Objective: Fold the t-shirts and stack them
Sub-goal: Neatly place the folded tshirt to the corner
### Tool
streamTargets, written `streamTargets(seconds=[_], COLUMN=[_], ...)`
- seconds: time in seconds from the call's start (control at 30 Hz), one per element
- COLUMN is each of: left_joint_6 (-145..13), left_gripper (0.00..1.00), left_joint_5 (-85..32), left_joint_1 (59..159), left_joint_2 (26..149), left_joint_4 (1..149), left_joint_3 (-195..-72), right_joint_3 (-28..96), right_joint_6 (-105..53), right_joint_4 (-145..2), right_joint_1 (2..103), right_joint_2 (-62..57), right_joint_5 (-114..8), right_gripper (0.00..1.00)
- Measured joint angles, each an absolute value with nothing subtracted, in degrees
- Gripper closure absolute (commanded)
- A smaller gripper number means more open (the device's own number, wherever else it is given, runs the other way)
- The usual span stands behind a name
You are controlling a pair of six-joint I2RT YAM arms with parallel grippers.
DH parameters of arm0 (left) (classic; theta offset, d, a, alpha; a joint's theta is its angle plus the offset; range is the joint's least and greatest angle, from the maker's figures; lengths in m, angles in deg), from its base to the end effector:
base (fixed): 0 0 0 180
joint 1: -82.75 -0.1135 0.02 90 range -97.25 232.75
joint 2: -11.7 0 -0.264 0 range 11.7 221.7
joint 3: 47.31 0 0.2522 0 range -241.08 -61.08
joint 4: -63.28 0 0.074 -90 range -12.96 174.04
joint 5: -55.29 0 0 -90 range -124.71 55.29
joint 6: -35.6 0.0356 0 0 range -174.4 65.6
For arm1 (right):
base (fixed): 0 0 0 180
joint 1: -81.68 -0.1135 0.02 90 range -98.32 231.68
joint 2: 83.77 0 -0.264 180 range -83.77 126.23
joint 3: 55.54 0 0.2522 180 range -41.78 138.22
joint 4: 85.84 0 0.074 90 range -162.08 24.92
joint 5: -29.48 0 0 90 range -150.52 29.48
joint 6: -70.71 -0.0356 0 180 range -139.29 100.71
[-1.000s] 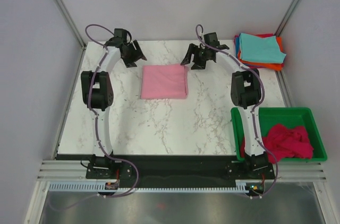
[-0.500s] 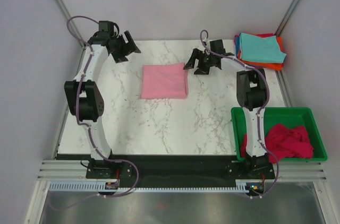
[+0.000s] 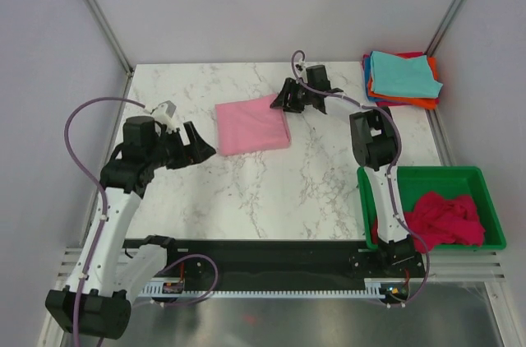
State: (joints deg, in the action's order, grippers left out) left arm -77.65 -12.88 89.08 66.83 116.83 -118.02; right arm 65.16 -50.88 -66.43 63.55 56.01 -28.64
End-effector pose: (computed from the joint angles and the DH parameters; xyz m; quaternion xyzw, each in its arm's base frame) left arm 0.1937 -0.0348 0.3320 -0.0477 0.8850 -0.2745 0.3730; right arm 0.5088 0.1864 0.1367 -0.0170 0.8740 0.4001 0.2751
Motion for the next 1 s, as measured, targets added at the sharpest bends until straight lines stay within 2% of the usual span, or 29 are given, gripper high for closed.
streamTargets(seconds=[0.03, 0.07, 0.13, 0.17, 0.37, 0.6, 0.8, 1.0], left_joint_6=[-77.32, -77.23, -77.23, -77.25, -77.32, -77.30, -77.30, -77.30], left_gripper=[0.10, 0.10, 0.11, 0.11, 0.12, 0.16, 0.17, 0.18], left_joint_5=[-13.04, -13.21, -13.43, -13.41, -13.76, -17.82, -18.65, -19.24], left_joint_1=[89.08, 89.10, 89.08, 89.08, 89.08, 89.10, 89.10, 89.67], left_joint_2=[64.36, 62.46, 59.75, 59.05, 54.33, 47.49, 48.60, 48.95], left_joint_4=[117.18, 117.40, 117.97, 117.75, 115.98, 114.12, 113.31, 113.29], left_joint_3=[-115.97, -114.05, -110.85, -109.54, -104.45, -103.42, -103.42, -103.38], right_joint_3=[65.18, 65.11, 64.55, 63.91, 63.19, 59.65, 57.84, 58.62], right_joint_6=[-51.23, -51.60, -52.56, -53.31, -51.23, -36.26, -24.17, -16.85], right_joint_4=[-67.35, -68.33, -70.52, -72.44, -74.30, -58.45, -50.43, -47.15], right_joint_1=[63.42, 63.42, 63.35, 63.37, 63.55, 65.34, 73.65, 81.30], right_joint_2=[56.58, 57.06, 58.05, 58.53, 58.50, 47.58, 34.94, 28.43], right_joint_5=[-29.32, -29.14, -29.41, -28.68, -26.80, -36.57, -46.56, -51.59], right_gripper=[0.55, 0.71, 0.87, 1.00, 1.00, 1.00, 1.00, 1.00])
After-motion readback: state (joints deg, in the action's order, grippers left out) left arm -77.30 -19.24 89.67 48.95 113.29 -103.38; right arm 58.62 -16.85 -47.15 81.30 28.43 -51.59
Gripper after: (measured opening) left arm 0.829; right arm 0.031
